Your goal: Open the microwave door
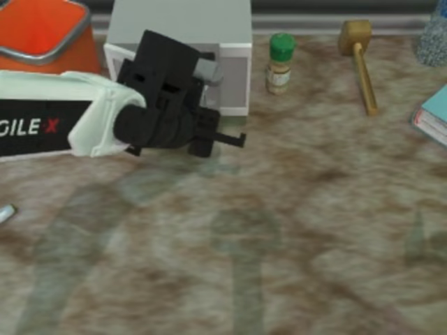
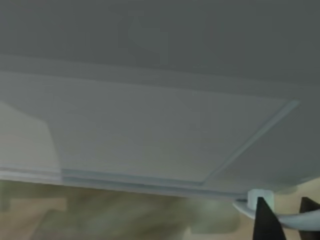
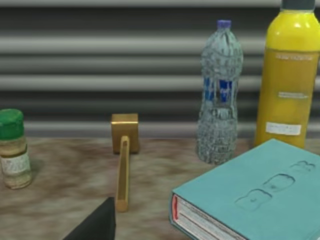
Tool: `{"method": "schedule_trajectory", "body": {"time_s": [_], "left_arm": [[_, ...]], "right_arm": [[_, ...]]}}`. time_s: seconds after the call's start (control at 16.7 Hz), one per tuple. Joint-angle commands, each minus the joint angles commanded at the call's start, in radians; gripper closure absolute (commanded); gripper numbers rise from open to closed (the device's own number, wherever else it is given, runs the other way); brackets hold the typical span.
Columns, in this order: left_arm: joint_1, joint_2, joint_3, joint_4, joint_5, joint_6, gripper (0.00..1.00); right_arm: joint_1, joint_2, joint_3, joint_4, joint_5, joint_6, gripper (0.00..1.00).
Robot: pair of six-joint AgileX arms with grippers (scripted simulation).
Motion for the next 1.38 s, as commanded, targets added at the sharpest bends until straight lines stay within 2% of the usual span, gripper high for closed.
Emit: {"method": "schedule_trajectory", "body": {"time_s": [0.48, 0.9, 1.38], "left_arm": [[0.000, 0.000, 0.000, 0.000, 0.000, 0.000, 1.00], [0.018, -0.027, -0.035, 0.012, 0.044, 0.051, 1.00], [0.019, -0.028, -0.038, 0.012, 0.047, 0.054, 1.00]], "right_arm": [[0.000, 0.000, 0.000, 0.000, 0.000, 0.000, 0.00], [0.000, 0.000, 0.000, 0.000, 0.000, 0.000, 0.00], [0.000, 0.000, 0.000, 0.000, 0.000, 0.000, 0.00]]}}
